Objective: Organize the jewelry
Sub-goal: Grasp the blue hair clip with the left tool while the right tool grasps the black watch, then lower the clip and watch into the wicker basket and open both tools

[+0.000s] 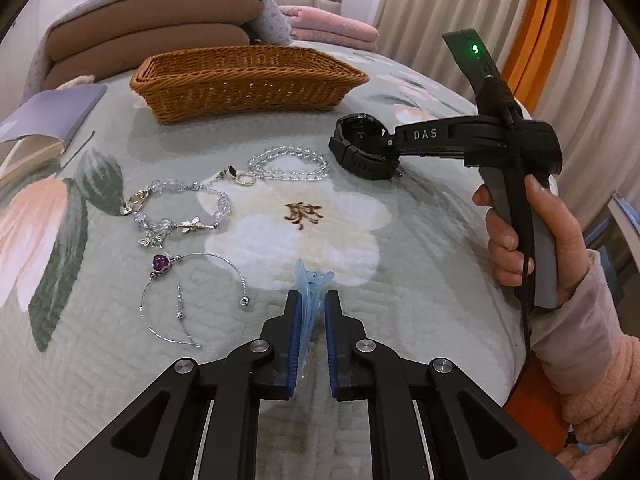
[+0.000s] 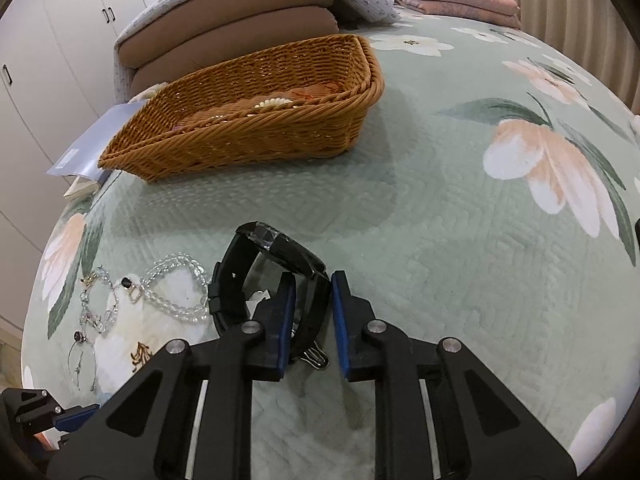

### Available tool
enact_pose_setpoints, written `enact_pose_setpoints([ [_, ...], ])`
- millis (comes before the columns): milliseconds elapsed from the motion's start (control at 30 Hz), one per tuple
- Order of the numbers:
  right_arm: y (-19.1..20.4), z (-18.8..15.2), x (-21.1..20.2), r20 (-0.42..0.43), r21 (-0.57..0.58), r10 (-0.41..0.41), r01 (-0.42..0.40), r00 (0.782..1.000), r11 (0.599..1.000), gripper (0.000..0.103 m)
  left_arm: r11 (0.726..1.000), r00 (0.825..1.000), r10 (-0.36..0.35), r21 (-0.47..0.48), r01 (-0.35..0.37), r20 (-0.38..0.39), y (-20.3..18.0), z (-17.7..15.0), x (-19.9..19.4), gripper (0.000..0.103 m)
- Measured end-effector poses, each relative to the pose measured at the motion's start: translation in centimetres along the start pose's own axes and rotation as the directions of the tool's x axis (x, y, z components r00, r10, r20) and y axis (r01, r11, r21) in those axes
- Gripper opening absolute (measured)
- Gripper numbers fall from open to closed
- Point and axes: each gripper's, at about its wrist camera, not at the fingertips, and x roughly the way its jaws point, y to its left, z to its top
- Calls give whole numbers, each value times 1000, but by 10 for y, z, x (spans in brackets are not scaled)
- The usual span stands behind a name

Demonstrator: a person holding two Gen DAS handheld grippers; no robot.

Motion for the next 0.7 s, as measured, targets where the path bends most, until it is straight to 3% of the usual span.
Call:
enact_pose_setpoints([
  [533, 7, -10, -33, 56, -38, 98, -96, 994, 995, 13, 997, 992, -57, -48, 63, 111, 6, 7, -24, 12],
  [700, 14, -3, -56, 95, -58, 119, -114, 988, 992, 13, 997, 987, -62, -44, 69, 147, 7, 23, -36, 12],
])
